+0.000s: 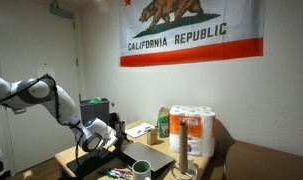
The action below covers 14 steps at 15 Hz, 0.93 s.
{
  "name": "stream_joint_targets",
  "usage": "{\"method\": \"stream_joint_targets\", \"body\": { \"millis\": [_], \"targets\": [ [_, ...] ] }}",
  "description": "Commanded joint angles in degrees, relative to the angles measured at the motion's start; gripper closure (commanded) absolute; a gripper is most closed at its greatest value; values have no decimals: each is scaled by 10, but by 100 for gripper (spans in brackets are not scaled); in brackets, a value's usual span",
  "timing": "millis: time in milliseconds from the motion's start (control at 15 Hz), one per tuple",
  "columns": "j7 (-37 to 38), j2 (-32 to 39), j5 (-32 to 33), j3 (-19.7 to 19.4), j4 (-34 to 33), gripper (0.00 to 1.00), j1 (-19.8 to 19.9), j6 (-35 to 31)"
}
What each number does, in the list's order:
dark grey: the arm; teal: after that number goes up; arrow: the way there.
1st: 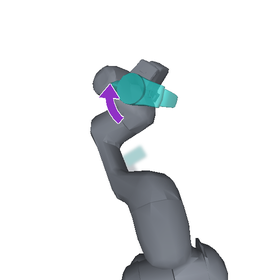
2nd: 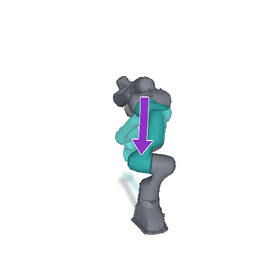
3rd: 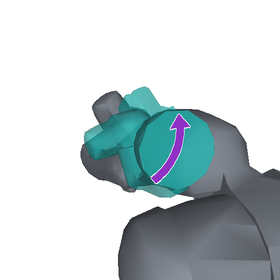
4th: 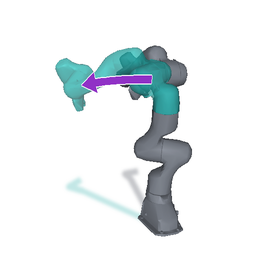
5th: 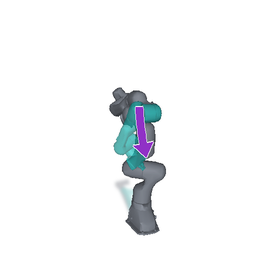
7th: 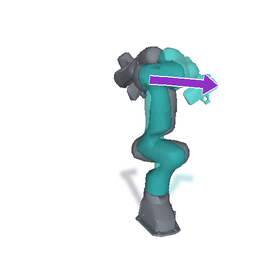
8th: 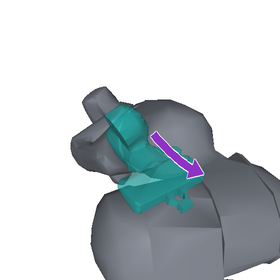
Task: Flip open the laptop
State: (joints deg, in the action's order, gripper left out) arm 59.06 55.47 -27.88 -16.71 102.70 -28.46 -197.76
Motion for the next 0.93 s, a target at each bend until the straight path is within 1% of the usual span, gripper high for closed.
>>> {"method": "stream_joint_targets", "body": {
  "millis": [0,133,333,533,867],
  "targets": [
    [13,18,2,-13,-53,0,4,-7],
    [15,5,6,-9,-47,0,9,-7],
    [6,-14,6,-14,-38,0,8,-2],
    [2,-23,0,-40,-47,0,-9,17],
    [5,-22,-5,-84,-84,0,-31,43]
  ]
}}
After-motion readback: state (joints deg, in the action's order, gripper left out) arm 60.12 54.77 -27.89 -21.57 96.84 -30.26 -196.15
